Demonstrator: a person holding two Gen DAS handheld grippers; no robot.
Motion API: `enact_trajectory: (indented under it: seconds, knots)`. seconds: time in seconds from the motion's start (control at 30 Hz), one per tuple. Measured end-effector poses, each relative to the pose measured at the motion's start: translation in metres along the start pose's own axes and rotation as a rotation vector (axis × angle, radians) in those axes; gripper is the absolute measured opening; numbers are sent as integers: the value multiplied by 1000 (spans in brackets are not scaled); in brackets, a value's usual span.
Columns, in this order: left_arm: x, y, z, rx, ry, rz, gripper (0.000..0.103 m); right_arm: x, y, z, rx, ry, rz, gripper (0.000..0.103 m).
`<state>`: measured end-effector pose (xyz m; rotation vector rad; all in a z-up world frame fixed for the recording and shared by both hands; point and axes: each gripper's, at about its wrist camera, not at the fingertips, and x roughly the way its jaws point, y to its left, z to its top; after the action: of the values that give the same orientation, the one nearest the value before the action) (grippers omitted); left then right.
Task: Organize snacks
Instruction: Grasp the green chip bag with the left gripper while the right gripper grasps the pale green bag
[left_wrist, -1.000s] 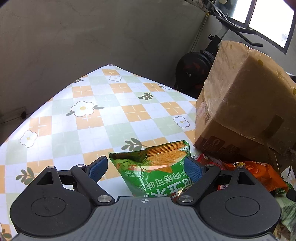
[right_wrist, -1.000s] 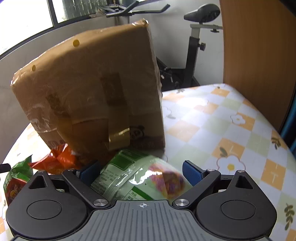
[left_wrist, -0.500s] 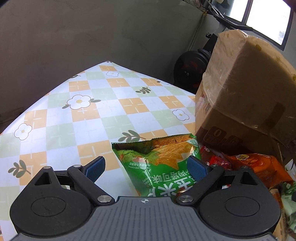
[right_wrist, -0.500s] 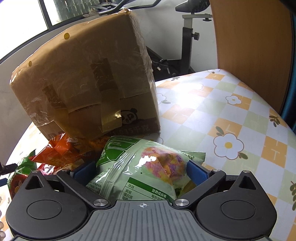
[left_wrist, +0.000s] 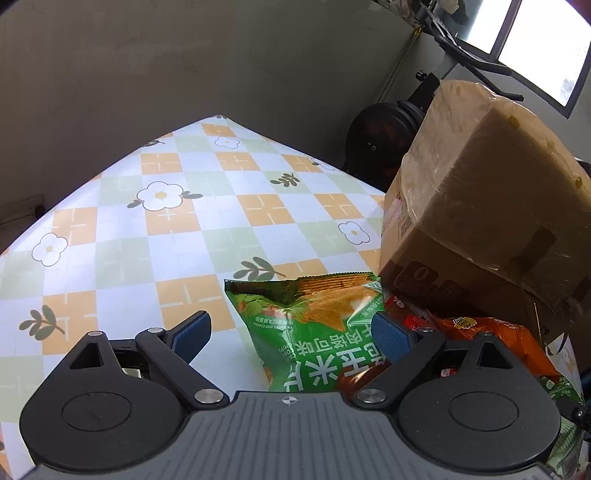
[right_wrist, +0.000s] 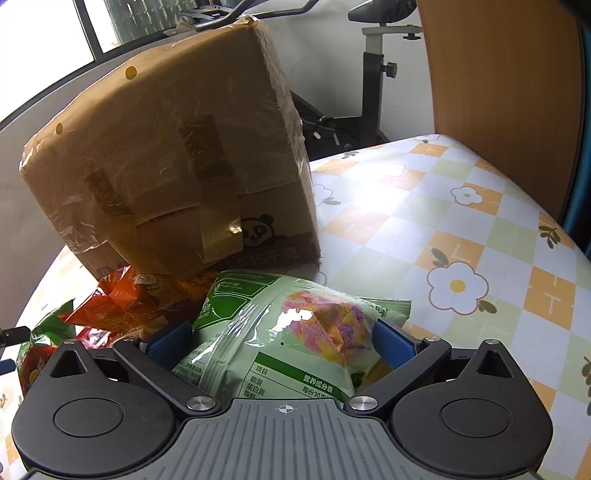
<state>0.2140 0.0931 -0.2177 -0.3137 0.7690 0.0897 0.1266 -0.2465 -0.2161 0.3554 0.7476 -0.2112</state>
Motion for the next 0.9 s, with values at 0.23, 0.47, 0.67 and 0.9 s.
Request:
enact_trajectory:
  seconds: [0.23,0.47,0.67,0.9]
  knots:
    - [17,2,-13,-42,14,-8,99,-1,-1,-1,0,1,4,103]
    - [35,9,-10,-104,34,-88,101,-1,-1,-2,9,4,3,103]
    - [20,-5,-11,-9,-13,-129,68,-5,-5,-3,36,28,3,103]
    - [-8,-6,-14,59,-67,-90,63,-15,-12,-10,61,52,13,103]
